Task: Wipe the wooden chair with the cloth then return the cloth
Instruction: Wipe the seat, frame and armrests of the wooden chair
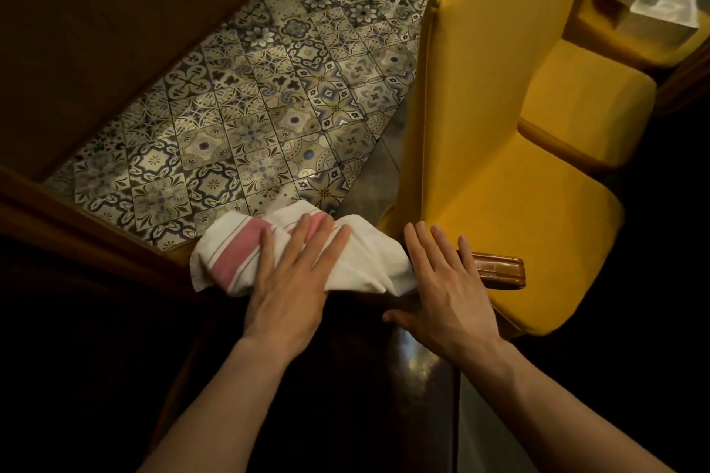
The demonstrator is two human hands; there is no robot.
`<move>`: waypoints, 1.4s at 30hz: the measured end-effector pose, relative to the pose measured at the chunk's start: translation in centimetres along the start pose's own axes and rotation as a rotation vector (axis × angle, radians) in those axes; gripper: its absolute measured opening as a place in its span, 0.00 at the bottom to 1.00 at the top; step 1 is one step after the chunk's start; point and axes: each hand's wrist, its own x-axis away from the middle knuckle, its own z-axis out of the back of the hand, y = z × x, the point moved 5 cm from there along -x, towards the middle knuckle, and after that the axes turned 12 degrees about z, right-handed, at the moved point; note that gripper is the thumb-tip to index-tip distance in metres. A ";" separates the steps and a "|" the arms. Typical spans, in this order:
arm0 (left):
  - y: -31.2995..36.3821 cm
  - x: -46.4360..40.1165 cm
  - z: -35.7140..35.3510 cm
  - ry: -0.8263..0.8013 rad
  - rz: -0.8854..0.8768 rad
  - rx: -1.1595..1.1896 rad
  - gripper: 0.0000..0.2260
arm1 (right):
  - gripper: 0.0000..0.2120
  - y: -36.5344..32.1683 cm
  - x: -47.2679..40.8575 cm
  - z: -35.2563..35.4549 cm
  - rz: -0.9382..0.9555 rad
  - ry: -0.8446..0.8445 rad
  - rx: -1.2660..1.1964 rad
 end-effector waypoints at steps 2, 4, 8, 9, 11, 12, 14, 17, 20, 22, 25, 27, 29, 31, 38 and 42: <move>-0.2 -0.1 0.0 0.003 -0.003 0.014 0.42 | 0.59 0.0 0.0 0.0 -0.001 -0.006 0.007; -0.6 -0.1 0.1 0.007 0.012 0.029 0.42 | 0.60 0.0 0.0 0.1 0.002 -0.013 0.003; -3.9 0.0 0.6 0.041 0.102 0.054 0.42 | 0.61 0.2 0.0 0.2 0.010 -0.018 -0.004; -4.9 0.0 0.7 0.043 0.124 0.050 0.43 | 0.61 0.2 0.0 0.3 0.013 -0.015 -0.003; -6.5 0.1 0.8 0.034 0.173 0.026 0.44 | 0.61 0.1 0.1 0.3 0.017 -0.009 -0.009; -7.1 0.1 0.9 0.036 0.200 0.017 0.43 | 0.61 0.1 0.1 0.4 0.019 -0.007 -0.012; -7.8 0.4 0.9 0.053 0.259 0.002 0.40 | 0.61 0.0 0.3 0.4 0.029 -0.006 -0.013; -7.8 0.6 0.9 0.083 0.346 -0.018 0.36 | 0.62 0.0 0.3 0.5 0.045 0.002 -0.011; -7.1 0.3 0.6 0.089 0.399 -0.010 0.35 | 0.62 0.1 0.2 0.4 0.031 0.008 -0.021; -6.5 0.1 0.5 0.096 0.402 0.006 0.36 | 0.63 0.2 0.1 0.3 0.031 0.009 -0.023; -4.5 0.1 0.3 0.106 0.387 0.048 0.37 | 0.64 0.3 0.2 0.1 0.039 0.001 -0.023; -2.4 0.0 0.1 0.107 0.353 0.045 0.38 | 0.64 0.3 0.2 0.2 0.044 -0.001 -0.029; -1.1 0.0 0.0 0.104 0.342 0.044 0.37 | 0.64 0.4 0.2 0.4 0.056 -0.006 -0.042; -0.8 0.1 0.0 0.093 0.340 0.036 0.37 | 0.65 0.5 0.3 0.5 0.069 -0.010 -0.069; 3.3 0.4 -0.7 0.067 0.270 0.005 0.40 | 0.66 1.1 0.2 1.1 0.110 -0.028 -0.158; 2.9 0.5 -0.5 0.054 0.253 0.016 0.40 | 0.66 1.7 0.1 1.4 0.126 -0.042 -0.248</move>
